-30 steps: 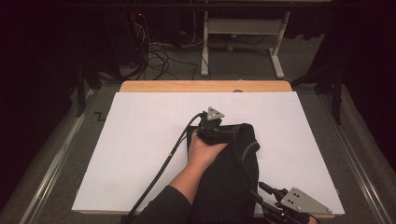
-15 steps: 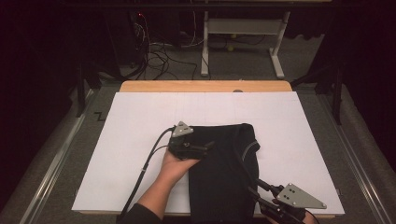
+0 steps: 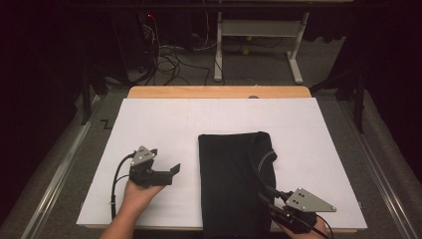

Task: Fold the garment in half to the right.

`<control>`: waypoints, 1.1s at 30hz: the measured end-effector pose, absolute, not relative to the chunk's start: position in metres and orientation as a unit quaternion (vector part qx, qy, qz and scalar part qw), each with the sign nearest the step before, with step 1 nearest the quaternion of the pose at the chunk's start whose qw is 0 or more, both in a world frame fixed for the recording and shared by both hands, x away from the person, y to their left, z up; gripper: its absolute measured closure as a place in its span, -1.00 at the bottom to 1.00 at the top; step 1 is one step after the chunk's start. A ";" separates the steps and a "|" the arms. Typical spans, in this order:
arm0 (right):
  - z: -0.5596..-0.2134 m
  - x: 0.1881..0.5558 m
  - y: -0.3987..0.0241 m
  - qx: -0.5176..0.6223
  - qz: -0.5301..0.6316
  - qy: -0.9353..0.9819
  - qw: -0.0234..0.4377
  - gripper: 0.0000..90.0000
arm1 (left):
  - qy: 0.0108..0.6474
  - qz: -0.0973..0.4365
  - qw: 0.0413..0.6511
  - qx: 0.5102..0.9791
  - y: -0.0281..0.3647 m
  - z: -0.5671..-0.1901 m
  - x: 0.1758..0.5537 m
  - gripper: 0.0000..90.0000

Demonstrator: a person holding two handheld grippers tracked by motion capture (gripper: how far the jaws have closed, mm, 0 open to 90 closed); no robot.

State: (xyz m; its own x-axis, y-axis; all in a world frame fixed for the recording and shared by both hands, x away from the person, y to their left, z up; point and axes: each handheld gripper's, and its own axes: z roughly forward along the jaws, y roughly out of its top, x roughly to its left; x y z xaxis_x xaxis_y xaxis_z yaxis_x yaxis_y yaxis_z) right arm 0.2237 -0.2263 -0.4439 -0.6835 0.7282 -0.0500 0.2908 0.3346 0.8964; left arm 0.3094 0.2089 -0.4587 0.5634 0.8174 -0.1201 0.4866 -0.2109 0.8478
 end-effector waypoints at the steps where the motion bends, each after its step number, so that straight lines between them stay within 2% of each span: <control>1: -0.443 0.227 -0.226 0.327 0.474 0.784 0.232 0.52 | 0.431 0.185 0.453 0.758 0.214 -0.460 0.307 -1.00; 10: -0.436 0.265 -0.209 0.335 0.444 0.797 0.235 0.72 | 0.434 0.188 0.483 0.737 0.233 -0.463 0.299 -1.00; 15: -0.437 0.291 -0.189 0.330 0.397 0.823 0.236 1.00 | 0.435 0.180 0.495 0.730 0.236 -0.465 0.299 -1.00; 20: -0.444 0.309 -0.181 0.341 0.349 0.838 0.243 1.00 | 0.431 0.177 0.496 0.733 0.235 -0.466 0.301 -1.00; 24: -0.453 0.317 -0.193 0.362 0.334 0.834 0.249 1.00 | 0.430 0.177 0.490 0.737 0.234 -0.468 0.302 -1.00; 30: -0.461 0.315 -0.220 0.397 0.334 0.816 0.255 1.00 | 0.429 0.178 0.489 0.739 0.233 -0.468 0.302 -1.00; 33: -0.454 0.308 -0.222 0.391 0.352 0.809 0.263 1.00 | 0.428 0.176 0.486 0.741 0.231 -0.469 0.302 -1.00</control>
